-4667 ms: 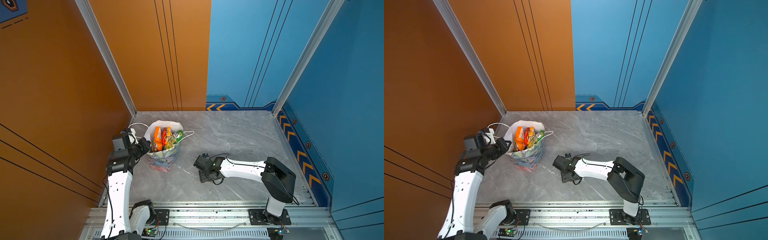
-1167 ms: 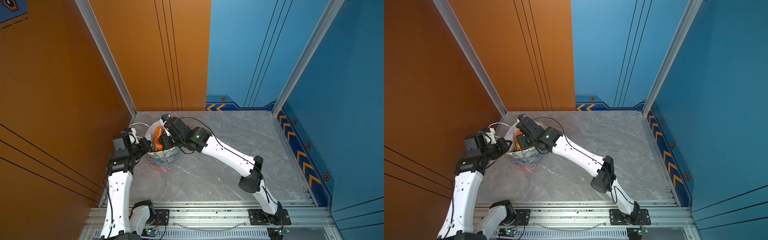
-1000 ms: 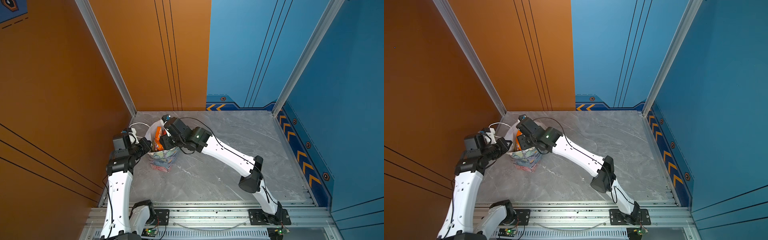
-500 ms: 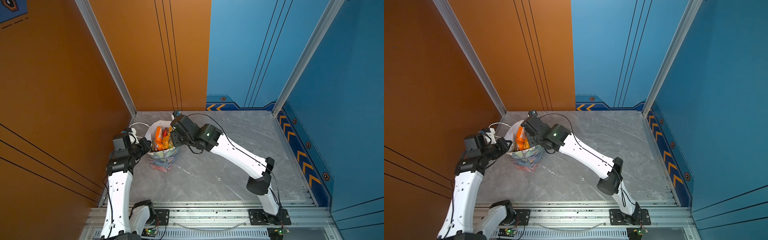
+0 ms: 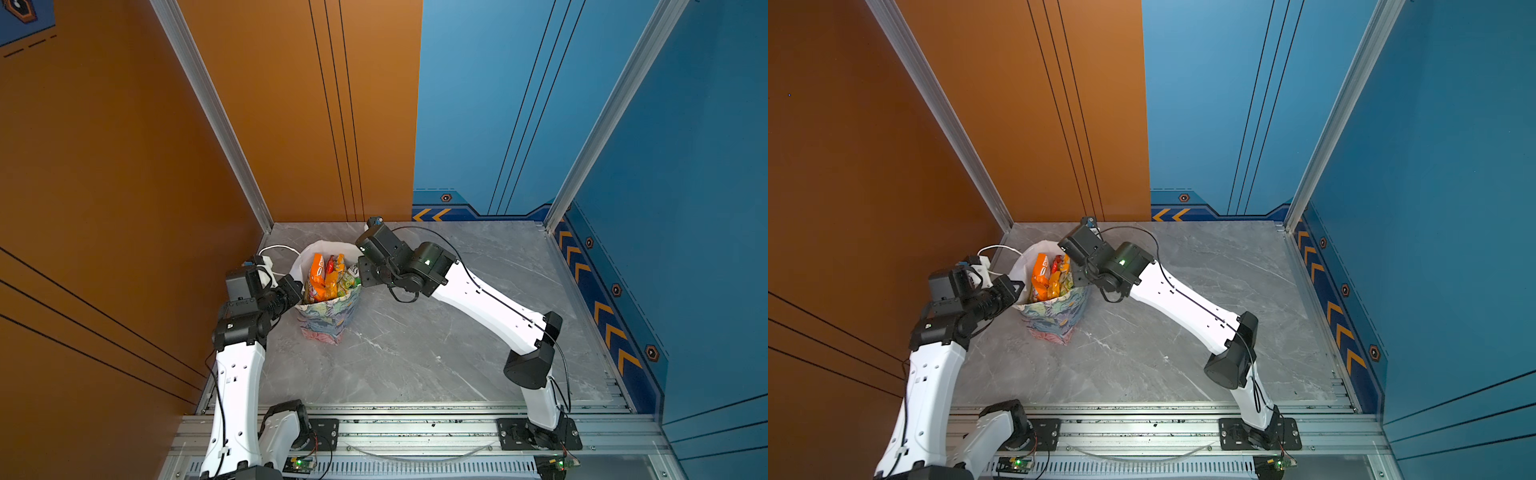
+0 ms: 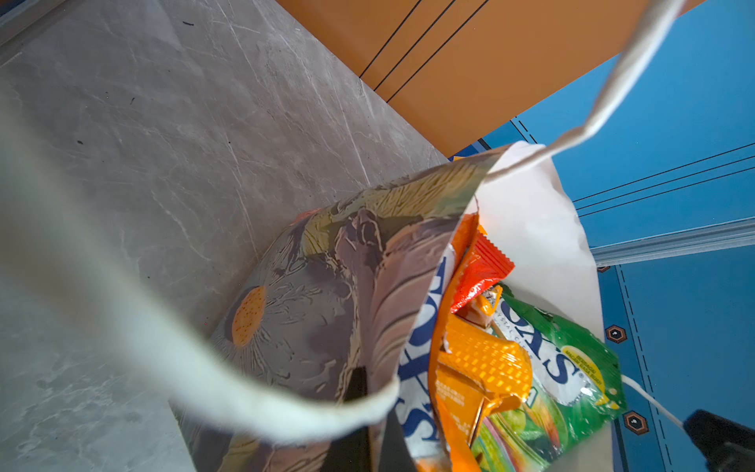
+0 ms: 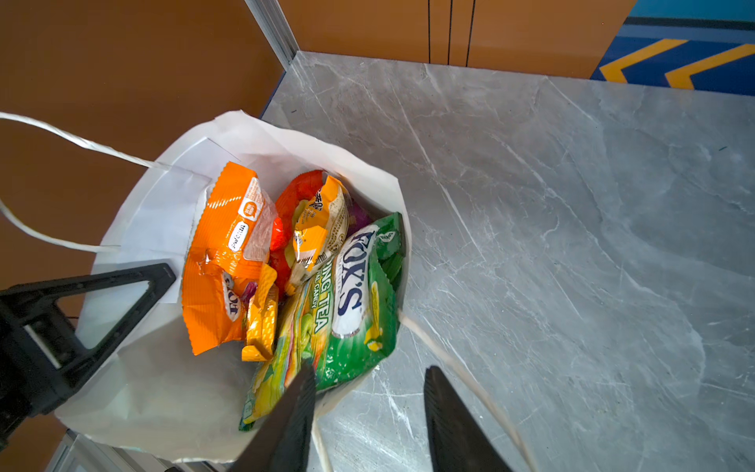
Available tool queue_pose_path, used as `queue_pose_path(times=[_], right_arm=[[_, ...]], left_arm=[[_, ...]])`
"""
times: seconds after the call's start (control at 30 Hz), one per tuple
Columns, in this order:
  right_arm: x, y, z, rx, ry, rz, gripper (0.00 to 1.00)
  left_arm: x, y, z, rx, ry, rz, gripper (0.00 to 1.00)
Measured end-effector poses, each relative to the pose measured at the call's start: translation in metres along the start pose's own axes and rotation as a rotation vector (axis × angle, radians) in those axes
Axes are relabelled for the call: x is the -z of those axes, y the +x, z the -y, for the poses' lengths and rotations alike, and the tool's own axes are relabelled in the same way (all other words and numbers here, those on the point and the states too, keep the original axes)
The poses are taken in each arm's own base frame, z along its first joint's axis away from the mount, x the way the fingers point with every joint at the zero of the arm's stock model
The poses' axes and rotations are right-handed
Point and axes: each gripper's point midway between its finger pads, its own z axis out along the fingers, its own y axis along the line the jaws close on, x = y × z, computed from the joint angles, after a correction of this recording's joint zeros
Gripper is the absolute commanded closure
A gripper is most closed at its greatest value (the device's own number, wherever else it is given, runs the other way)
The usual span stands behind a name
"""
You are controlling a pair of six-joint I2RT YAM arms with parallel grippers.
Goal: Place the snacks into the paper bag
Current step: Pick up the paper bag from the middle-left of the table.
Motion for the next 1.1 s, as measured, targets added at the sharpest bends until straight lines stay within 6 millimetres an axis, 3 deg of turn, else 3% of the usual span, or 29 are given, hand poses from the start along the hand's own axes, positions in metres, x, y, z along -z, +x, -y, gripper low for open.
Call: queue_pose_path(times=[0.5,0.63,0.83,1.1], right_arm=[[-0.023,0.027,-0.003,-0.032,-0.01,-0.095,0.52],[-0.028,0.03,-0.003,-0.038,-0.012,-0.109,0.57],[-0.053,0.044,-0.001,-0.046,-0.01,-0.162,0.69],[-0.052,0.047,-0.004,-0.041,-0.024,-0.184,0.86]], left_arm=[[0.0,0.0,0.0,0.0,0.0,0.0,1.0],[0.0,0.0,0.0,0.0,0.001,0.0,1.0],[-0.001,0.005,0.009,-0.02,0.023,-0.013,1.0],[-0.008,0.022,0.034,-0.121,0.006,-0.043,1.0]])
